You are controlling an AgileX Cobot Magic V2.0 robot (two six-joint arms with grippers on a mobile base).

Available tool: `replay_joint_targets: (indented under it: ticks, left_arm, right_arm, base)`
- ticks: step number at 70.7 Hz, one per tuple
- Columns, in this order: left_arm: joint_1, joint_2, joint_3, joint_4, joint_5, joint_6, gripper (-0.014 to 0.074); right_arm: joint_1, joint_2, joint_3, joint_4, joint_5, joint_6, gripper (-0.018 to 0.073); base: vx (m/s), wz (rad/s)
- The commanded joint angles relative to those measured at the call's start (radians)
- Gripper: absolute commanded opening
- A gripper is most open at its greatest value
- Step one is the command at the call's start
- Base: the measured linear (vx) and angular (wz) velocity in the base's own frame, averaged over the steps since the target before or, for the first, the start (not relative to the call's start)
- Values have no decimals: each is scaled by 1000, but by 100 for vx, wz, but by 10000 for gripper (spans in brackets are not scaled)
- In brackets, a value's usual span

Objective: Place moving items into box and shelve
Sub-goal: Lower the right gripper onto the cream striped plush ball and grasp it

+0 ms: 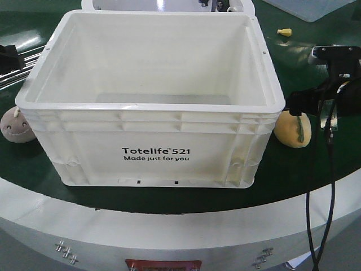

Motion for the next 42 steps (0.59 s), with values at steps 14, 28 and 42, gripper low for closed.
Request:
replay_joint_targets:
  ticks: [14, 28, 42]
  left_arm:
    - [1, -27, -36, -6, -65, -6, 514]
    - [1, -27, -36, -6, -65, -6, 514]
    - [1, -27, -36, -6, -65, -6, 514]
  right_arm:
    - [0, -3, -35, 14, -30, -8, 589]
    - [0, 21, -35, 25, -20, -8, 589]
    - [0, 65, -35, 29, 5, -8, 589]
  base:
    - [0, 0]
    - [0, 0]
    - [0, 0]
